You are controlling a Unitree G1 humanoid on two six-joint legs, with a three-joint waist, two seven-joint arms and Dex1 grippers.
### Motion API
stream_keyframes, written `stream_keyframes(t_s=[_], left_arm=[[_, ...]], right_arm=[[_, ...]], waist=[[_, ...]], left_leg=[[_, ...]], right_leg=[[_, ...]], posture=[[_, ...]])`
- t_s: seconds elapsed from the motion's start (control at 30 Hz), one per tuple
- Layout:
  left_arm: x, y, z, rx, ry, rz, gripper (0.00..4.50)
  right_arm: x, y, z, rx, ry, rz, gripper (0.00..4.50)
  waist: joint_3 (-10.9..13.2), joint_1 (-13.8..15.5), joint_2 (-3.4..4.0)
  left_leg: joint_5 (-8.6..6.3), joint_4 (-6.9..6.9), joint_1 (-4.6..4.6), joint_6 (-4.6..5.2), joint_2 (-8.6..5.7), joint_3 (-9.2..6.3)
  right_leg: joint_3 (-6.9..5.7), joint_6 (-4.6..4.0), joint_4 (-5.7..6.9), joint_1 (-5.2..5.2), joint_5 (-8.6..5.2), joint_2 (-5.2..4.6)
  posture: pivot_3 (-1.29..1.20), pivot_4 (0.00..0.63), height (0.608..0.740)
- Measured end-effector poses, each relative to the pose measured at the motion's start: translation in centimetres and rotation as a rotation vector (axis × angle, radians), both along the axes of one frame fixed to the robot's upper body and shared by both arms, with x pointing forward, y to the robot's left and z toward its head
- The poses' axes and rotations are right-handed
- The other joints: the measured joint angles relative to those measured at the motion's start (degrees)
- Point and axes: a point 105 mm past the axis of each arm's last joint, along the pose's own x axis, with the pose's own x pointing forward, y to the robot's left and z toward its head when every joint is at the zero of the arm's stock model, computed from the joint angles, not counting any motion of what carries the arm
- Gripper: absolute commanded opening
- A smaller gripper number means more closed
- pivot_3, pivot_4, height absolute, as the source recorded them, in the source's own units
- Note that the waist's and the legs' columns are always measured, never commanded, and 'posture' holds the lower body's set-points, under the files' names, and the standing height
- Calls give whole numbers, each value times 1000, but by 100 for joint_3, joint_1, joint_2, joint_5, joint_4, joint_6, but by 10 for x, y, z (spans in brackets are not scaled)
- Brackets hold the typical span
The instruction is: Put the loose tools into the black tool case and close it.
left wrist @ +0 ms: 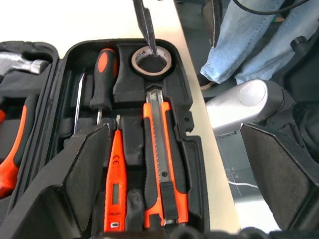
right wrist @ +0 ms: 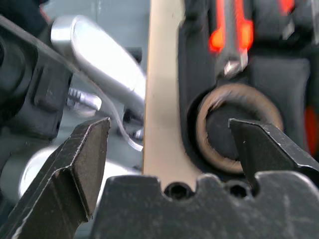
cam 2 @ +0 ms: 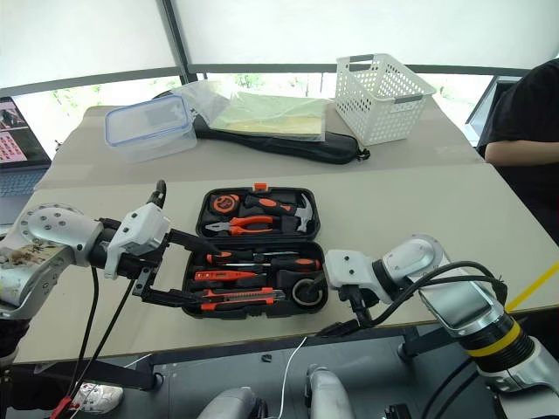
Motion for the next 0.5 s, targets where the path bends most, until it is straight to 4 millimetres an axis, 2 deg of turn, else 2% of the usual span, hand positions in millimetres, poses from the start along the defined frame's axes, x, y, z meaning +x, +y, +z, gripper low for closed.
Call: stream_keyframes(t_s=[0.1, 0.17, 0.27, 0.4, 0.43, 0.5], left_arm=[[2, 4, -5, -6, 2, 39, 4500], [12, 19, -16, -24, 18, 171, 4500], [29, 45, -29, -56, 3, 386, 3835], [46, 82, -43, -80, -47, 639, 2371], [48, 88, -46, -77, -50, 673, 2144], [49, 94, -54, -64, -56, 705, 1410]], right_arm=[[6, 1, 21, 87, -6, -53, 4414], [20, -9, 34, 161, -9, -181, 4414], [41, -33, 39, 240, 15, -393, 3742], [61, -65, 25, 277, 49, -611, 2346], [65, -71, 21, 278, 45, -653, 2105], [73, -82, 11, 265, 32, -719, 1365]], waist=[[0, 5, 0], [0, 8, 0], [0, 25, 0], [-1, 65, 1], [-1, 66, 1], [-1, 72, 1]], left_leg=[[0, -3, 1, 0, 0, -2], [0, -5, 2, 0, 0, -2], [0, -9, 4, 0, 0, -3], [0, -11, 5, 0, 0, -1], [0, -10, 4, 0, -1, 1], [0, -9, 5, 0, -1, 1]], right_leg=[[-1, 0, 0, 0, 0, -1], [0, 0, 0, 0, 0, 0], [-1, 0, 0, 0, 0, 0], [-1, 0, 0, -1, 0, 0], [1, 0, 1, -1, 0, -1], [0, 0, 1, 0, 1, -1]], posture=[[0, 150, 740], [0, 150, 740], [0, 150, 740], [0, 150, 740], [0, 150, 740], [0, 150, 740]])
